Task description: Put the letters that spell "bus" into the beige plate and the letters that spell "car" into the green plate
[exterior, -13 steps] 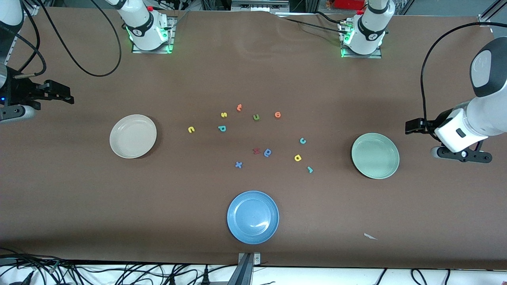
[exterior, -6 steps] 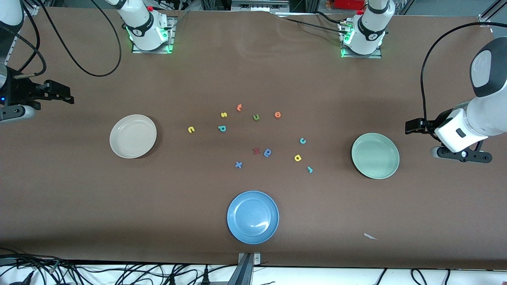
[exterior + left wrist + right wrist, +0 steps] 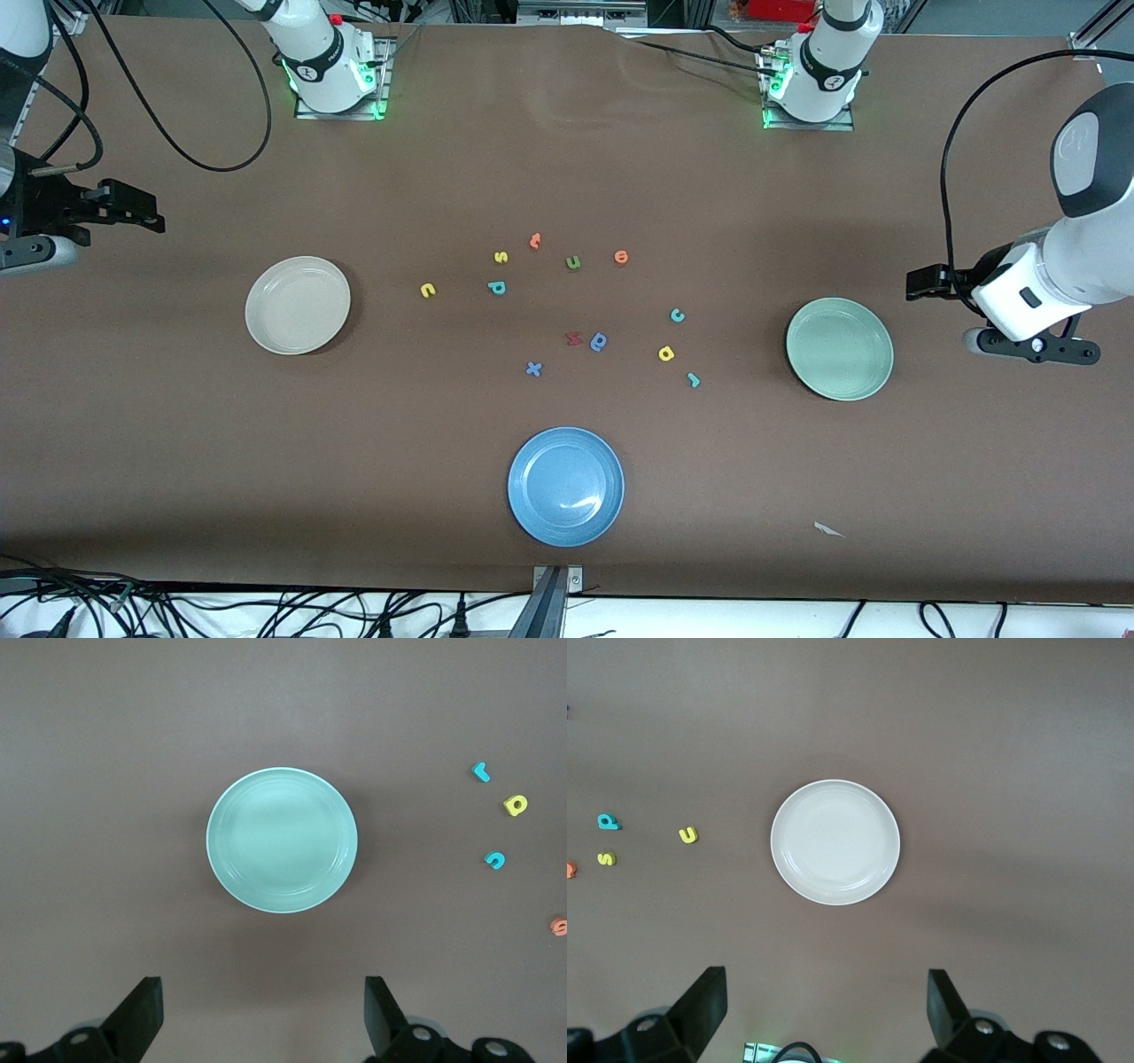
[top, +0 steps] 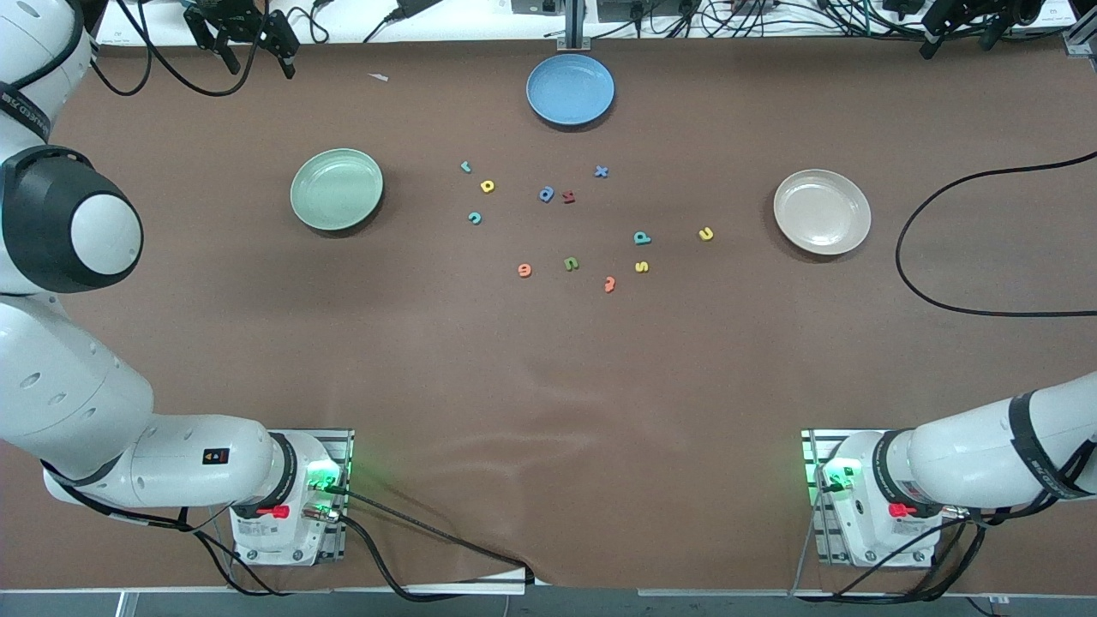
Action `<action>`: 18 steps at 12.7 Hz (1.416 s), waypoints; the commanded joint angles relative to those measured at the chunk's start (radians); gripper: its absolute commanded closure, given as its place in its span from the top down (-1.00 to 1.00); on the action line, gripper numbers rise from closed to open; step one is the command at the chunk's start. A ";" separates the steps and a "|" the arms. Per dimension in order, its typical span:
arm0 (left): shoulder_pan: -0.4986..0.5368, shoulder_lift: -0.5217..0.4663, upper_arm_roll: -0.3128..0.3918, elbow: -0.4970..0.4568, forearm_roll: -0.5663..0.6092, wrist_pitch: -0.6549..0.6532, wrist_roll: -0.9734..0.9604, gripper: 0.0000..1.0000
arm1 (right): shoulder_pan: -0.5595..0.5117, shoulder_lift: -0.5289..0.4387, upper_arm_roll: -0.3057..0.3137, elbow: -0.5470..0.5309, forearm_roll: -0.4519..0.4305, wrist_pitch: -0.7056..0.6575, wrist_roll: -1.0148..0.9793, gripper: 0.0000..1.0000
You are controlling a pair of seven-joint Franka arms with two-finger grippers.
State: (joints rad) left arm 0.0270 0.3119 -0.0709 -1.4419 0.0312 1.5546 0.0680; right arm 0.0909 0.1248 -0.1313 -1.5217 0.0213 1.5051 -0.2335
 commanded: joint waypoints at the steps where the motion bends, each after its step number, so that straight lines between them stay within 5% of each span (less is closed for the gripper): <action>1: -0.010 0.016 -0.003 0.012 0.007 -0.004 0.006 1.00 | 0.000 -0.014 0.006 -0.008 0.002 -0.005 0.013 1.00; 18: -0.016 0.052 -0.003 0.012 0.004 0.041 -0.013 1.00 | -0.013 -0.010 -0.002 0.023 -0.004 -0.011 0.008 1.00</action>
State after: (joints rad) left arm 0.0139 0.3593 -0.0730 -1.4424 0.0312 1.5923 0.0629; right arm 0.0812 0.1235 -0.1352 -1.5048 0.0213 1.5052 -0.2329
